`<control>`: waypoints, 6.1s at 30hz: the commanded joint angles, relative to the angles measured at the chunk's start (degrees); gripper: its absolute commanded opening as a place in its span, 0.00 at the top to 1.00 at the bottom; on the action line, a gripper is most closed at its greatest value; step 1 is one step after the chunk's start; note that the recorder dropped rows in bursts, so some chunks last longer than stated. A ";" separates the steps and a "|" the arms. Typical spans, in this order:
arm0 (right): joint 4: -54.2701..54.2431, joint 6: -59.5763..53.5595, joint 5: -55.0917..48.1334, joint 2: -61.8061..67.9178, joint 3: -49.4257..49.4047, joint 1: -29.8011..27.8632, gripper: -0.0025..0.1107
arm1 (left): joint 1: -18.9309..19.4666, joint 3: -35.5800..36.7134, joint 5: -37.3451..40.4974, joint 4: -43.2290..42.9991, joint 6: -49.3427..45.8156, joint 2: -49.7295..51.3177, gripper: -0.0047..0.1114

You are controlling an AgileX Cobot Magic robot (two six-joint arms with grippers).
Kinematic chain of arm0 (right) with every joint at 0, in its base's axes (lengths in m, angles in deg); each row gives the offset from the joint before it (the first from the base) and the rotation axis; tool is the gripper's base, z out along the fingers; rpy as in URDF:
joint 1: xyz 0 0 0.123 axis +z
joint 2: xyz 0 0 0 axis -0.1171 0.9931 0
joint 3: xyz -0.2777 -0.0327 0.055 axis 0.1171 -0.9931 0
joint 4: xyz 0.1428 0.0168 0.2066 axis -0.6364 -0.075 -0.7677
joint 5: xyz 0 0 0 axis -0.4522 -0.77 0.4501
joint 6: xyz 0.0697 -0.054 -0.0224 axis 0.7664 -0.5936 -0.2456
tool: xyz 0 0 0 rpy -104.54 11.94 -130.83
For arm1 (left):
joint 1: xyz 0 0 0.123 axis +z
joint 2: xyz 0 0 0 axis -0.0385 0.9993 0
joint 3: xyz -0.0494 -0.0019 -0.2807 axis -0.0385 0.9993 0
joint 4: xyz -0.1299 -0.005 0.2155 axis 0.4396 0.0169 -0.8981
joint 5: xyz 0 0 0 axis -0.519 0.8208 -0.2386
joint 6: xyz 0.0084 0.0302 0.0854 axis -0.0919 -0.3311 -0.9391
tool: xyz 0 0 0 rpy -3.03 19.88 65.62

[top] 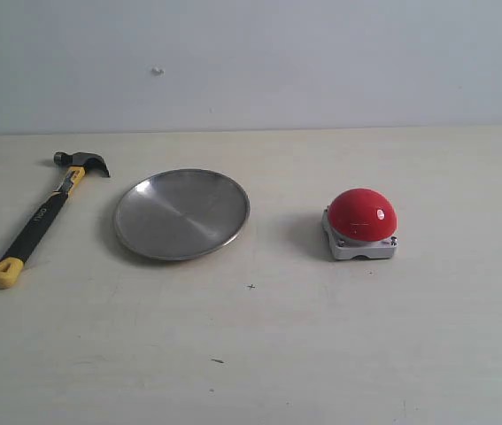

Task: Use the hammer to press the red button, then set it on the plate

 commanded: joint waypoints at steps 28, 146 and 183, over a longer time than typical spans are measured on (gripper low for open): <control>-0.07 -0.07 0.41 -0.24 -0.27 -0.07 0.98 | -0.43 0.11 -33.94 6.36 19.07 -0.34 0.96; -0.07 -0.07 0.41 -0.24 -0.27 -0.07 0.98 | -1.06 -141.74 57.61 28.87 -29.95 154.16 0.53; -0.07 -0.07 0.41 -0.24 -0.27 -0.07 0.98 | -1.06 -140.66 57.61 29.65 -32.48 150.65 0.96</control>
